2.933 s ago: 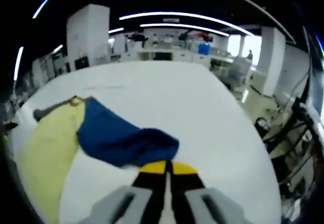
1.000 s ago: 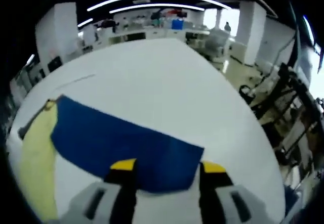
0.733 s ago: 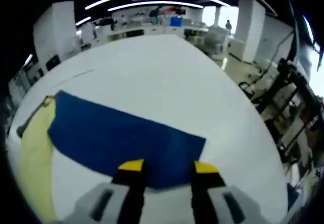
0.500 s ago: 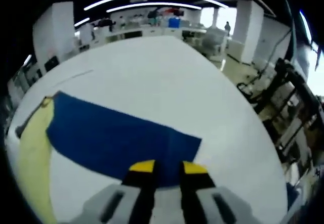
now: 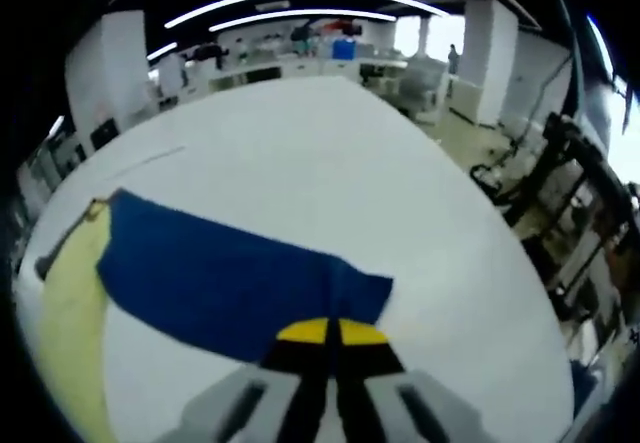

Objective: Fold the garment on the visible template until the final outline fits inside the template.

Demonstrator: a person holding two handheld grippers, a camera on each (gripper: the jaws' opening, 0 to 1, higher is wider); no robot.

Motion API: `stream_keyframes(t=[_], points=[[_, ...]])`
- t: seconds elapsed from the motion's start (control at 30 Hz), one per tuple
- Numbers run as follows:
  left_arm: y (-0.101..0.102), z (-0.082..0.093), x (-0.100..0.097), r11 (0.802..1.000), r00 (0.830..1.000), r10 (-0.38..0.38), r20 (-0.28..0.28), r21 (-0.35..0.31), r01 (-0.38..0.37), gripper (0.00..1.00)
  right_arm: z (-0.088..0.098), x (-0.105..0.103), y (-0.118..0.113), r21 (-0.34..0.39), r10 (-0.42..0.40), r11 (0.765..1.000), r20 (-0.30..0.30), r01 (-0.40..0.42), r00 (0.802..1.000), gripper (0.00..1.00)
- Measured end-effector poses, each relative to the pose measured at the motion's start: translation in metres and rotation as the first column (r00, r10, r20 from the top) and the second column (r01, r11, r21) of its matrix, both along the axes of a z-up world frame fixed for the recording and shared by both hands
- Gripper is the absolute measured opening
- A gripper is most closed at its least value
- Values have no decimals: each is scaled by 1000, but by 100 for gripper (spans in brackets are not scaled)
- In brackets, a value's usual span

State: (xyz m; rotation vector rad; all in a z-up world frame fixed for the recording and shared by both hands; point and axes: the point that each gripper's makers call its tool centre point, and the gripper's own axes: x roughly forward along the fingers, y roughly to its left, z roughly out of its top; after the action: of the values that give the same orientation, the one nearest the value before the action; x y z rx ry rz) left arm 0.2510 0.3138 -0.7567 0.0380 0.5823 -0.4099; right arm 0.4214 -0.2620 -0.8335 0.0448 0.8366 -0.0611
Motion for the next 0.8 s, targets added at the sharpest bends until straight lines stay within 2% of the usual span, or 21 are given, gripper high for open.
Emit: stream_keyframes(t=[0.33, 0.43, 0.8], points=[[3, 2, -1, 1000, 1000, -7, 9, 15, 7, 99, 14, 9, 3, 24, 8, 1000, 25, -9, 1000, 0], [4, 2, -3, 999, 1000, -16, 7, 33, 16, 99, 22, 10, 10, 25, 18, 1000, 35, -19, 999, 0], [4, 4, -6, 999, 999, -38, 12, 36, 37, 99, 35, 26, 26, 34, 64, 997, 59, -66, 996, 0]])
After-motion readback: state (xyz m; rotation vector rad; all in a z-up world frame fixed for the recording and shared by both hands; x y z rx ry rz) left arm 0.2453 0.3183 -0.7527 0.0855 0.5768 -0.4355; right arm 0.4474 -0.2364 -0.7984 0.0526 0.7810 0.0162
